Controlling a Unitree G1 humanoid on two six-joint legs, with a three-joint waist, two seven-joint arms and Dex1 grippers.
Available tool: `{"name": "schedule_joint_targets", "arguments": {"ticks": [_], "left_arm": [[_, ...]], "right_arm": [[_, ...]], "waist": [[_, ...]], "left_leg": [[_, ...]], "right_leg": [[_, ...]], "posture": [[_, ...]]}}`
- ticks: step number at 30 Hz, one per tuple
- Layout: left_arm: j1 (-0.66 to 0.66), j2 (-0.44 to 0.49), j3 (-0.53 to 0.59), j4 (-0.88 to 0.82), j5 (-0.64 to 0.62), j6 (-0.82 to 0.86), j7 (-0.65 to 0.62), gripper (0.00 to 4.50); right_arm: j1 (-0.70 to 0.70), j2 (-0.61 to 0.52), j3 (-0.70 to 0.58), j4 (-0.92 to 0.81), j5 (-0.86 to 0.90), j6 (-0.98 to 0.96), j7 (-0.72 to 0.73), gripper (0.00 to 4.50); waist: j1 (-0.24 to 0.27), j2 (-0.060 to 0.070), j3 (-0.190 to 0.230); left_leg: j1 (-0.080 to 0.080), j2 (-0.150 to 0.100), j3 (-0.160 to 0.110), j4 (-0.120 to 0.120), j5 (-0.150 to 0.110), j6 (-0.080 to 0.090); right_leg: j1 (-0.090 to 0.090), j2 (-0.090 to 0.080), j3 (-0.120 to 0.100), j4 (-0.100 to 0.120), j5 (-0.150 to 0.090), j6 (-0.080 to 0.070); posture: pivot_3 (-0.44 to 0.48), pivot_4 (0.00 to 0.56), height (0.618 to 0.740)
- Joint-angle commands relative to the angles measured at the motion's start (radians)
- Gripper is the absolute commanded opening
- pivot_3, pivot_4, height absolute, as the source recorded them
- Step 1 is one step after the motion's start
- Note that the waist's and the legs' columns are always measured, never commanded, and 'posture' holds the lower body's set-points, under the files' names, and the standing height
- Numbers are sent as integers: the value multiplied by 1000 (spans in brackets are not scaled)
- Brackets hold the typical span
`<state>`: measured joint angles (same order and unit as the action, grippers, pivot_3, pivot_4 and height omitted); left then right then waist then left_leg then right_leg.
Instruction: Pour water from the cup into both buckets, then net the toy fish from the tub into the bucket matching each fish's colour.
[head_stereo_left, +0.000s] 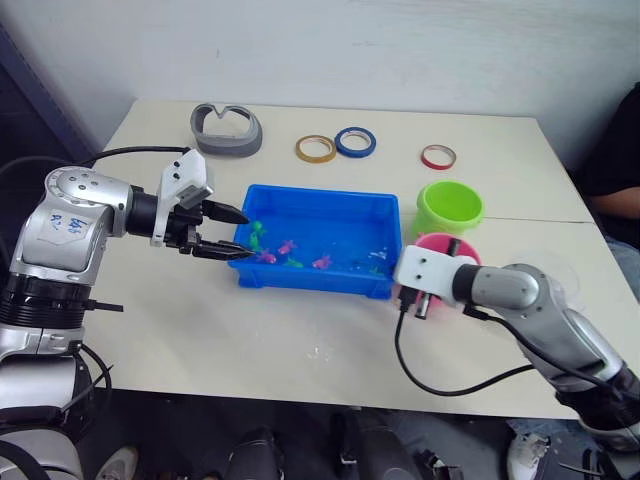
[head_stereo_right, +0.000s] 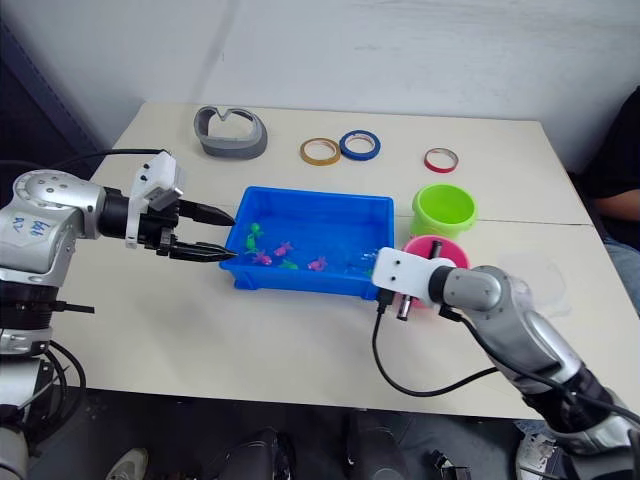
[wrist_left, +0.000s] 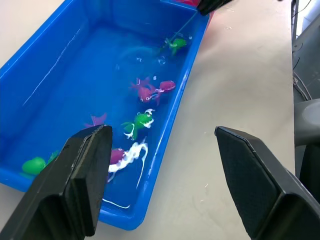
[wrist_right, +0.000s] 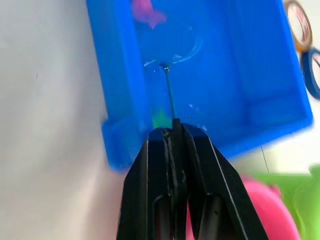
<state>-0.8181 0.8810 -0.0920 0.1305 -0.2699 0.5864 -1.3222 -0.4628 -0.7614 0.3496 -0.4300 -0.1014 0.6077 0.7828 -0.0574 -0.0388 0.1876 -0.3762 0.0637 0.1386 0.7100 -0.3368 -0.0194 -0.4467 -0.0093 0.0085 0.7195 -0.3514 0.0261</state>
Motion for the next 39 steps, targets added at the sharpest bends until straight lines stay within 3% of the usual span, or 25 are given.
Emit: {"name": "schedule_joint_targets", "arguments": {"ticks": [1, 18, 25, 39], "left_arm": [[1, 30, 39, -29, -18, 6, 4, 3596], [15, 51, 51, -50, -32, 27, 21, 3596], [14, 59, 50, -44, -31, 25, 21, 3596], [134, 220, 87, 18, 2, -61, -21, 3596]], "right_arm": [[-29, 37, -8, -17, 9, 27, 4, 0], [-112, 127, -115, -29, 143, 262, 9, 0], [-98, 52, -38, -34, 94, 190, 16, 0], [-104, 92, 39, -26, 90, 137, 17, 0]], "waist": [[2, 0, 0], [1, 0, 0], [1, 0, 0], [1, 0, 0]], "left_leg": [[0, 0, 0, 0, 0, 0], [0, 0, 0, 4, -1, 0], [-1, 0, -1, 4, -1, 1], [-2, 0, -1, 5, -2, 2]], "right_leg": [[0, 0, 0, 0, 0, 0], [0, 0, 0, 3, 0, 0], [0, 0, 0, 3, 0, 0], [-1, 0, 0, 3, -1, -1]], "posture": [[0, 150, 693], [0, 150, 693], [0, 150, 693], [0, 150, 693]]}}
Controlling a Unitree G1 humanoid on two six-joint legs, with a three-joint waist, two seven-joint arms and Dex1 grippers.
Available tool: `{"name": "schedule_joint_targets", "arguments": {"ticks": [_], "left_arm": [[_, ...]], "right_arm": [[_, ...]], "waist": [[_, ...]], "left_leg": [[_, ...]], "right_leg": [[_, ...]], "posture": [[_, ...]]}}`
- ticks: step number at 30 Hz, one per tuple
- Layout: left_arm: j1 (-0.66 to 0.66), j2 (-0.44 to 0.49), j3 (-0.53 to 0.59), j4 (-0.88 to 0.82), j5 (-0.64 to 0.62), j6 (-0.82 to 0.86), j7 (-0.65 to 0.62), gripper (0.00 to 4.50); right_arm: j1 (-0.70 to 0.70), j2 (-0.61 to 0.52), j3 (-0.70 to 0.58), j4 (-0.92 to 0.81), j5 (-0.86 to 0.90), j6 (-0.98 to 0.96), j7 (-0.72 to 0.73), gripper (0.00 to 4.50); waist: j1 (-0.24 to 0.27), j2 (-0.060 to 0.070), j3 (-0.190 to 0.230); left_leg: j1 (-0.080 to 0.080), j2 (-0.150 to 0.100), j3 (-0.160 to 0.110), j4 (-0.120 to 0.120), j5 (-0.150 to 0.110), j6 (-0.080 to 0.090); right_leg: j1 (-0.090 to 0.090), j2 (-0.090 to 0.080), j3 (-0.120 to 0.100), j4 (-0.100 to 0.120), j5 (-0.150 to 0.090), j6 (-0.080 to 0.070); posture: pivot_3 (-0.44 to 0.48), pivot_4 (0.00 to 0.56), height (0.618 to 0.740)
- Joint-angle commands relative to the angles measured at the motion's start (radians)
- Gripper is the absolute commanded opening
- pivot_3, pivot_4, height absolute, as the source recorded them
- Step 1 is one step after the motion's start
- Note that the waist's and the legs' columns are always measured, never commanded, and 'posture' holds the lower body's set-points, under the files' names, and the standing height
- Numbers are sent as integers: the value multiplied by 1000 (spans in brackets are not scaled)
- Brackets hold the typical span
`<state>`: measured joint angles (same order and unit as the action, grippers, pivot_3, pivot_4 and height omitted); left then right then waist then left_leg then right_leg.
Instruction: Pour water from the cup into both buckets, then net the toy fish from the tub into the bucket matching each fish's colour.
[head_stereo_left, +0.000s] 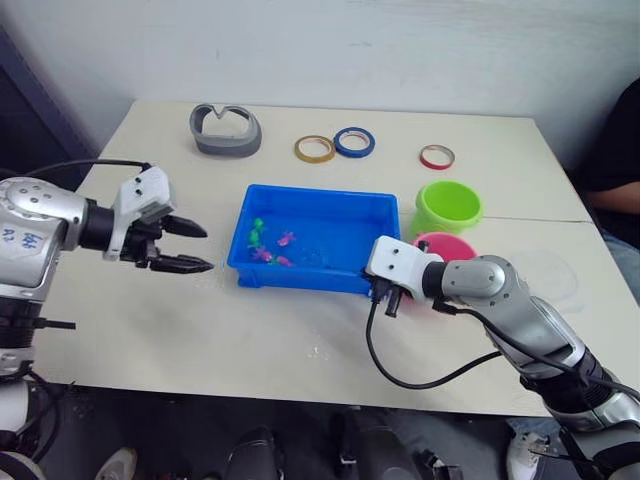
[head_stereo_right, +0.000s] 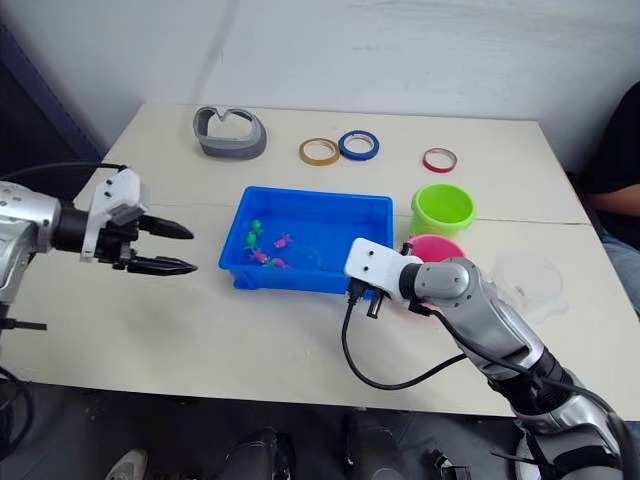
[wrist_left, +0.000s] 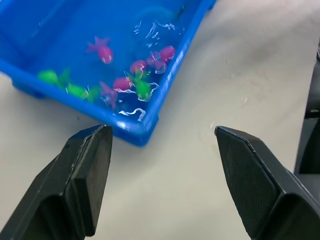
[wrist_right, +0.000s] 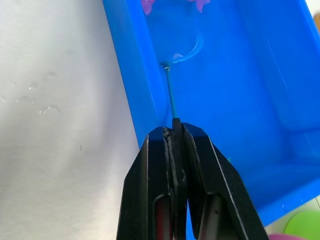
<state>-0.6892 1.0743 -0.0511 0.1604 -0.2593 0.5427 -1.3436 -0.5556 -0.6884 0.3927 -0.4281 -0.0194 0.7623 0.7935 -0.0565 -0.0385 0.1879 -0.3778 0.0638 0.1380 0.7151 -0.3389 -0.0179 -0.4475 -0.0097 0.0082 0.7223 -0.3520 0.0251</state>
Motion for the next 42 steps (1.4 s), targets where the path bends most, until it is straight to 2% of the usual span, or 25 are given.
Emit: {"name": "schedule_joint_targets", "arguments": {"ticks": [1, 13, 19, 24, 36, 42], "left_arm": [[10, 29, 52, -16, -11, -16, 1, 3596], [80, 43, 121, -78, -42, 25, 19, 3596], [99, 43, 139, -97, -66, 41, 24, 3596], [52, 16, 138, -86, -104, 74, 31, 3596], [-58, -58, 78, 14, -78, 20, 29, 3596], [-78, -72, 65, 41, -67, -2, 26, 3596]], "right_arm": [[-14, 30, -8, -29, 18, -12, 8, 0], [-53, 110, -33, -22, 134, 98, 54, 0], [-97, 143, -79, 8, 182, 202, 32, 0], [-121, 122, -112, 23, 193, 210, 19, 0], [-173, 46, -184, 27, 216, 230, 11, 0], [-170, 28, -189, 15, 231, 235, 5, 0]], "waist": [[1, 0, 0], [-3, 0, 0], [-4, 0, 0], [-1, 0, 0], [-3, 0, 0], [-2, 0, 0]], "left_leg": [[0, 0, 0, 0, 0, 0], [0, 0, 0, 0, -1, 0], [0, 0, 0, 0, -1, 0], [-1, 0, 0, 0, -1, 0], [-2, 0, 0, 0, -1, 0], [-10, 0, 0, 2, -1, 0]], "right_leg": [[0, 0, 0, 0, 0, 0], [0, 0, 0, 0, 0, 0], [0, 0, 0, 0, 0, 0], [0, 0, 0, -1, 0, 0], [-1, 0, 0, -1, 0, 0], [-9, 0, 0, 1, 0, 0]], "posture": [[0, 150, 693], [0, 150, 693], [0, 150, 693], [0, 150, 693], [0, 150, 693], [0, 150, 693]]}}
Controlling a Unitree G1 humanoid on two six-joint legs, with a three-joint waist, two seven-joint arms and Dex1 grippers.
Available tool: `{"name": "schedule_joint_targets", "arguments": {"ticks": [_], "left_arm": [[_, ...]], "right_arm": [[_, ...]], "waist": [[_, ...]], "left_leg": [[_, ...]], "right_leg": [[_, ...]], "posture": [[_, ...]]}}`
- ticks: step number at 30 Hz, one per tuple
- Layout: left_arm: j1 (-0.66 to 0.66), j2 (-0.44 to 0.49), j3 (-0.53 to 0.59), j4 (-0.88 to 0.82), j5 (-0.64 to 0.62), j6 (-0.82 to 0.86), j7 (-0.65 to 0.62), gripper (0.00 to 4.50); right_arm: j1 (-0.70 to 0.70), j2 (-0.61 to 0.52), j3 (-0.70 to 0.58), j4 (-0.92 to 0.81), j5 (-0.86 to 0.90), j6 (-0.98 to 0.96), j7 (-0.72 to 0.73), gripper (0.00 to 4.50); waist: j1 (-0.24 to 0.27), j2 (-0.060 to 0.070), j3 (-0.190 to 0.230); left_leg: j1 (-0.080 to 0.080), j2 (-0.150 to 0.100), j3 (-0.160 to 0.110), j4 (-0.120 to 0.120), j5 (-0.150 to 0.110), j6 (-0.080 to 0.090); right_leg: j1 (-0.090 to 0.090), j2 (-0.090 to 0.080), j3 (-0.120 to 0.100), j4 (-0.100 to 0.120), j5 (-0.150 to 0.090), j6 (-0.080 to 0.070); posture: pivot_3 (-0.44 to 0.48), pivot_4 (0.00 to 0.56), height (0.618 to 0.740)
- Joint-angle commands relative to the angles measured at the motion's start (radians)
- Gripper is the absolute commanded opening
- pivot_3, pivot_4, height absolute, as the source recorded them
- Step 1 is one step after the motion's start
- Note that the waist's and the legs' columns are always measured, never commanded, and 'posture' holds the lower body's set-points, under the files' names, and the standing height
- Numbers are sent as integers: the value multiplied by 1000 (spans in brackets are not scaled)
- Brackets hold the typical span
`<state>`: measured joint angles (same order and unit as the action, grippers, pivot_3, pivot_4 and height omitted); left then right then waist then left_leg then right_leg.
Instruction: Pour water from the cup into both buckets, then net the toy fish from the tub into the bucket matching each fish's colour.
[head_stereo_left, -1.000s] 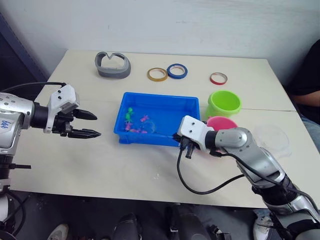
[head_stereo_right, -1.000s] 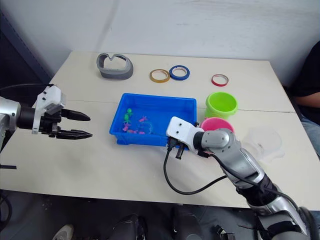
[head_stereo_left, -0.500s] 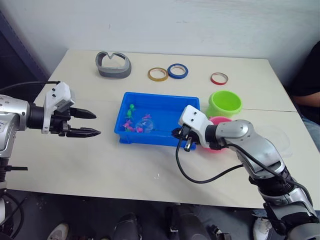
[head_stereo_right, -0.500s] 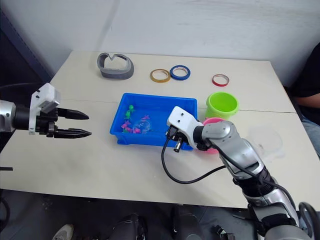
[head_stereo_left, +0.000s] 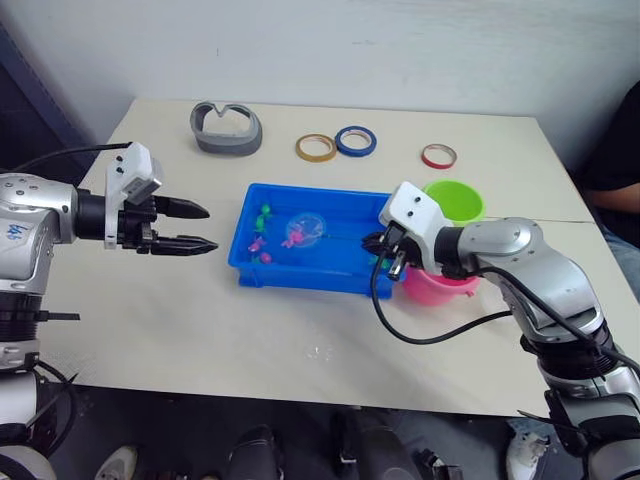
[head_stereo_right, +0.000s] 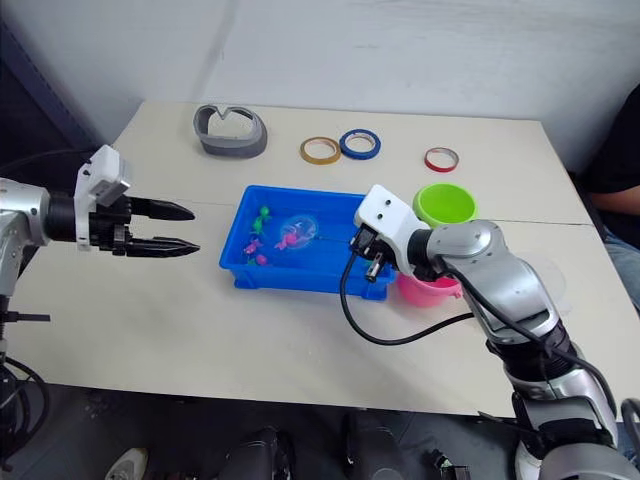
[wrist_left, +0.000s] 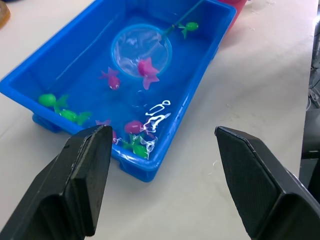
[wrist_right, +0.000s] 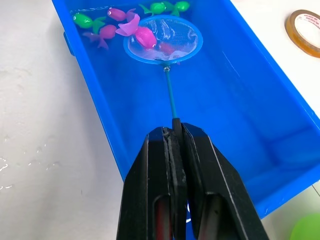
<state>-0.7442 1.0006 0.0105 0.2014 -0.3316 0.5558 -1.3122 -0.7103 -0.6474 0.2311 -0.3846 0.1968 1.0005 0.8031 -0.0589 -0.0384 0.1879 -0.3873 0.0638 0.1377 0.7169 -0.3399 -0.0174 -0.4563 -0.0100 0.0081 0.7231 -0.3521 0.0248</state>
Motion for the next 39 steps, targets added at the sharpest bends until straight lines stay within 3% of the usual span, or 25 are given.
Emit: {"name": "schedule_joint_targets", "arguments": {"ticks": [1, 13, 25, 32, 39], "left_arm": [[-26, 0, 1, 4, 6, -18, -6, 3596], [-88, -61, -27, 51, 11, -62, -11, 3596], [-305, -279, -121, 316, 88, -227, -62, 3596], [-458, -403, -151, 568, 144, -370, -102, 3596], [-537, -463, -143, 725, 186, -464, -122, 3596]], "right_arm": [[-14, -17, -27, -29, 17, -3, -6, 0], [10, -31, -77, -49, 60, 21, -21, 0], [97, -217, -436, -221, 219, 234, -24, 0], [272, -338, -754, -389, 287, 413, -8, 0], [479, -409, -956, -508, 278, 500, 6, 0]], "waist": [[1, 0, 0], [4, 0, 0], [5, 0, 0], [9, 1, 1], [5, 1, 1]], "left_leg": [[-2, 0, 0, 0, 0, 0], [-5, 0, 0, 1, 0, 0], [-7, 0, 0, 2, 0, 0], [-7, 0, 0, 2, 0, -1], [-6, 0, -1, 1, 1, -1]], "right_leg": [[-3, 0, 0, 1, 0, 0], [-6, 0, 0, 2, 0, 0], [-6, 0, 0, 2, 0, 0], [-6, 0, -1, 2, 0, 0], [-6, 1, 0, 2, 0, 0]], "posture": [[0, 150, 693], [0, 150, 693], [0, 150, 693], [0, 150, 693], [0, 150, 693]]}}
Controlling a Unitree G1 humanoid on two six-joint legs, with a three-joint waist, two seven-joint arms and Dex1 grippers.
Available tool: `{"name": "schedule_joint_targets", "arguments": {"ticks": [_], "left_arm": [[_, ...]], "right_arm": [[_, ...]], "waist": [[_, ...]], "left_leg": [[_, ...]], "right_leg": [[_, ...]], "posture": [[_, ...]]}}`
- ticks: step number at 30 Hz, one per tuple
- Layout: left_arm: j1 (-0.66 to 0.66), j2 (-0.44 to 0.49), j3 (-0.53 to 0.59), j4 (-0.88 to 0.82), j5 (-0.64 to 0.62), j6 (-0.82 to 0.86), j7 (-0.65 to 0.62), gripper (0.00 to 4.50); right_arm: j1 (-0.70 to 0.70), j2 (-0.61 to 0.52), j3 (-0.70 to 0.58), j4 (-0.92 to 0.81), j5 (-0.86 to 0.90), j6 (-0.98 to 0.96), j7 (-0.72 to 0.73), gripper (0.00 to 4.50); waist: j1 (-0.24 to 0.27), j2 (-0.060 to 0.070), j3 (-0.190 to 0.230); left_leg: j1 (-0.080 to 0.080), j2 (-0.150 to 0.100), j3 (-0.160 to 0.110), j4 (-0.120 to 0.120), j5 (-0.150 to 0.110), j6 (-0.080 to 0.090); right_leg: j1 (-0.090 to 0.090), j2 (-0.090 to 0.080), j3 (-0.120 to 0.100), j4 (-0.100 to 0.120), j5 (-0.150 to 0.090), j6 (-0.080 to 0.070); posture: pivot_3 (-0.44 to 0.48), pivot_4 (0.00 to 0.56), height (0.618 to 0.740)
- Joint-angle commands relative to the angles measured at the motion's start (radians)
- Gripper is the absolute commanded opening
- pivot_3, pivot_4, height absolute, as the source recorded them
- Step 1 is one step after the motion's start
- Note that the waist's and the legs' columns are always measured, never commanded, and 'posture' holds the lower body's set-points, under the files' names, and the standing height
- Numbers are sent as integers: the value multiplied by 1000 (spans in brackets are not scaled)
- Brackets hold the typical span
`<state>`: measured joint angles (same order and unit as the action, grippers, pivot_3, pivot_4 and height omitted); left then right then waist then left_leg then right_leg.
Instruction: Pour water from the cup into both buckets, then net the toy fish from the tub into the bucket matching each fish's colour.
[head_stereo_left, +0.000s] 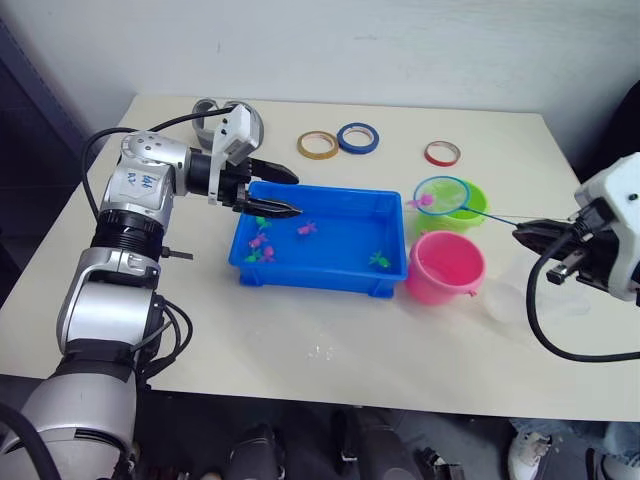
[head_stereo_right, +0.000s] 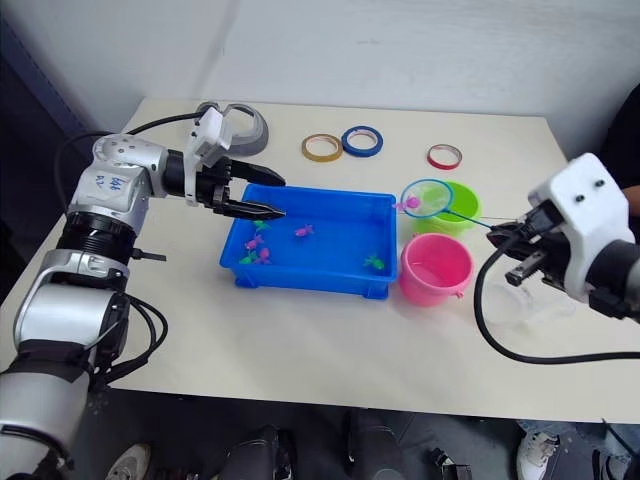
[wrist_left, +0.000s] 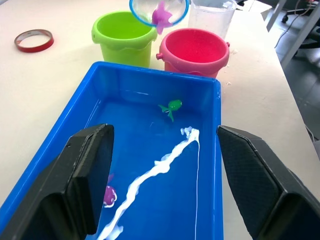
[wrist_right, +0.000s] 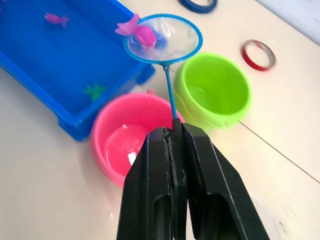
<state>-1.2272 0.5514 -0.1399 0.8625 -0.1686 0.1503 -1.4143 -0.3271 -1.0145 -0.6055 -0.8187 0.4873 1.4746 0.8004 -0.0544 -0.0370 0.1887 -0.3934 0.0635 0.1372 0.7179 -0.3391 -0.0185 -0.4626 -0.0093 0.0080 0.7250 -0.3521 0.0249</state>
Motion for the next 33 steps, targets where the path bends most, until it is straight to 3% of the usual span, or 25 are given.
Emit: {"name": "schedule_joint_targets", "arguments": {"ticks": [1, 5, 14, 33], "left_arm": [[-60, -18, 9, 75, 25, -65, -22, 3596], [-80, -35, 15, 123, 41, -97, -31, 3596], [-101, -47, 23, 169, 61, -126, -46, 3596], [-116, -47, 28, 183, 71, -136, -54, 3596]], "right_arm": [[124, -48, -134, -85, -17, 20, 11, 0], [282, -80, -156, -133, -66, -46, -11, 0], [509, -145, -75, -200, -256, -365, -72, 0], [682, -269, -46, -186, -710, -917, 125, 0]], "waist": [[-2, 0, 0], [-1, 0, 0], [-1, 0, 0], [1, 0, 0]], "left_leg": [[0, 0, 0, 0, 0, 0], [0, 0, 1, 0, 0, 0], [1, 0, 1, 0, 1, -1], [2, 0, 1, 1, 1, -2]], "right_leg": [[0, 0, 0, 0, 0, 0], [0, 0, 0, 1, 0, 0], [0, 0, 0, 1, 0, 0], [1, 1, 0, 2, 0, 1]], "posture": [[0, 150, 693], [0, 150, 693], [0, 150, 693], [0, 150, 693]]}}
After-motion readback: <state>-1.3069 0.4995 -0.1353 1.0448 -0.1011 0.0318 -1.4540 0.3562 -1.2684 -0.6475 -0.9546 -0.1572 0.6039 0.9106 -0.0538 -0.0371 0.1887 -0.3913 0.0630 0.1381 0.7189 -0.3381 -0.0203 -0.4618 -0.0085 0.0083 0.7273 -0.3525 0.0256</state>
